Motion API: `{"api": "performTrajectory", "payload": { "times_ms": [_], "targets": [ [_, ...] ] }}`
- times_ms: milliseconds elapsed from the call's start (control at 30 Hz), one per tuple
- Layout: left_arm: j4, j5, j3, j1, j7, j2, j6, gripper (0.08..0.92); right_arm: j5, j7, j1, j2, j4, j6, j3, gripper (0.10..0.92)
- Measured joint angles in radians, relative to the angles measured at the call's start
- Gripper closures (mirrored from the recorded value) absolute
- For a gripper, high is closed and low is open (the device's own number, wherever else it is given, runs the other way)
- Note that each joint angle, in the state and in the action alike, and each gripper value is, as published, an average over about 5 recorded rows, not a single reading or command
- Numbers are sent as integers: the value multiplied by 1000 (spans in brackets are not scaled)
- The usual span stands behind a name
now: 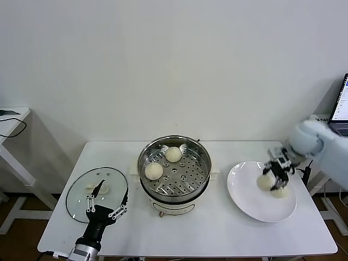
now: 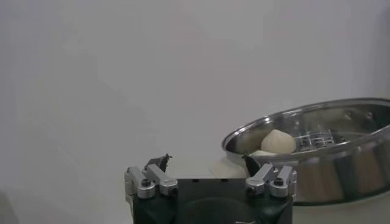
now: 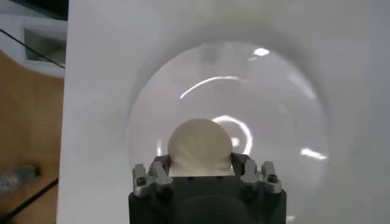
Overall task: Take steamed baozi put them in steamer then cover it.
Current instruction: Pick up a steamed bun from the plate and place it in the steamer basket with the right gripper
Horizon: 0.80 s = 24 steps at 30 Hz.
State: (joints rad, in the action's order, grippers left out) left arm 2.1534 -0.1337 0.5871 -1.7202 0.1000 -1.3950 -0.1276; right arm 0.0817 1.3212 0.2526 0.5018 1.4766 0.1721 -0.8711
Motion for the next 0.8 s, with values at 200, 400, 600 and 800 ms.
{"api": "performTrajectory", "payload": {
  "times_ms": [200, 400, 600, 800],
  "targets": [
    [2, 0, 2, 1, 0, 0, 0, 177, -15, 5, 190, 41, 64, -62, -88, 364],
    [4, 0, 4, 5, 3, 0, 1, 177, -16, 0, 337, 118, 108, -148, -161, 361],
    [2, 1, 8, 12, 6, 0, 1, 177, -18, -21, 422, 227, 119, -253, -227, 347],
    [0, 3, 16, 13, 12, 3, 0, 177, -16, -44, 457, 341, 110, -372, -285, 330]
  ]
}}
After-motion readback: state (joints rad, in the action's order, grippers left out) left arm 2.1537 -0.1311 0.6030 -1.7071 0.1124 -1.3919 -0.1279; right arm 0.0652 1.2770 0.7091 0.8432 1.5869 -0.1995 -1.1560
